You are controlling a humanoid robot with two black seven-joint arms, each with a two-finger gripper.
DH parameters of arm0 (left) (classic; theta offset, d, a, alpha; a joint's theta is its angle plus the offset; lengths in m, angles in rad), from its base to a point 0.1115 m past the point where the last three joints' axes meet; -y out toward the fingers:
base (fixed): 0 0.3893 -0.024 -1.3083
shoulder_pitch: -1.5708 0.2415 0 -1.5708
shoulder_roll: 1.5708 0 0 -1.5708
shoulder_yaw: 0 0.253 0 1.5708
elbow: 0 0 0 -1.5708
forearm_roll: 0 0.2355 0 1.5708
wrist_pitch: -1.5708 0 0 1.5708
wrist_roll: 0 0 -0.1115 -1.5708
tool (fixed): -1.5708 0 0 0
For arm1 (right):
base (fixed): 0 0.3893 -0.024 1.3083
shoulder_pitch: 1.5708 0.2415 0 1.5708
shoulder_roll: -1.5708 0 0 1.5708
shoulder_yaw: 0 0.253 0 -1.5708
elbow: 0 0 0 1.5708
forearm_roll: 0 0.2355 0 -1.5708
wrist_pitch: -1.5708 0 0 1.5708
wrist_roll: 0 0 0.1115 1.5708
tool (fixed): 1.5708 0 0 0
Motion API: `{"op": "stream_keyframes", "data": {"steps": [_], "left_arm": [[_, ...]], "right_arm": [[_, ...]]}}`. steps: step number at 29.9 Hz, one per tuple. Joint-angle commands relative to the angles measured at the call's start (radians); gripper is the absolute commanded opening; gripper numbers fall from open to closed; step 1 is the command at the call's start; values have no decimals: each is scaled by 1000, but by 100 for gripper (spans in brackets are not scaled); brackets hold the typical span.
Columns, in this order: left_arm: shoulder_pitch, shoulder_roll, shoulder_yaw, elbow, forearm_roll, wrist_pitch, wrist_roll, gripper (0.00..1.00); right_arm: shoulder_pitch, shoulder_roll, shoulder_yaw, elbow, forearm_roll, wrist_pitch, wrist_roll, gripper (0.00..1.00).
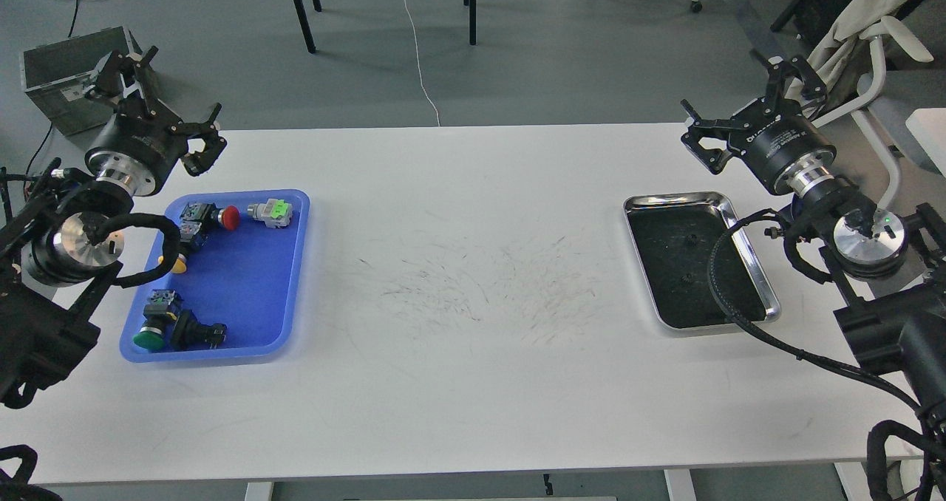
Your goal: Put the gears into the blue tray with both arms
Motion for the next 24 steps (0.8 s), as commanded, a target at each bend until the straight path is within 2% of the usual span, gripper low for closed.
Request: {"op": "stream_keyframes", "data": {"steps": [1,9,15,19,24], "left_arm": [[0,2,0,0,0,2,-1,98],[-1,-2,-1,23,-1,0,-9,98],[-3,-12,-17,85,-17,-3,-12,98],[-6,-16,0,135,0,-1,-1,98],[-1,-22,34,137,0,-6,-12,98]], "right_arm": [[2,8,8,0,0,0,0,99],[13,13,-3,-1,-1,-3,-2,99],[14,13,-6,-4,-1,0,-2,99],[13,14,9,-4,0,2,0,99],[16,14,8,-11,-1,2,5,99]]}}
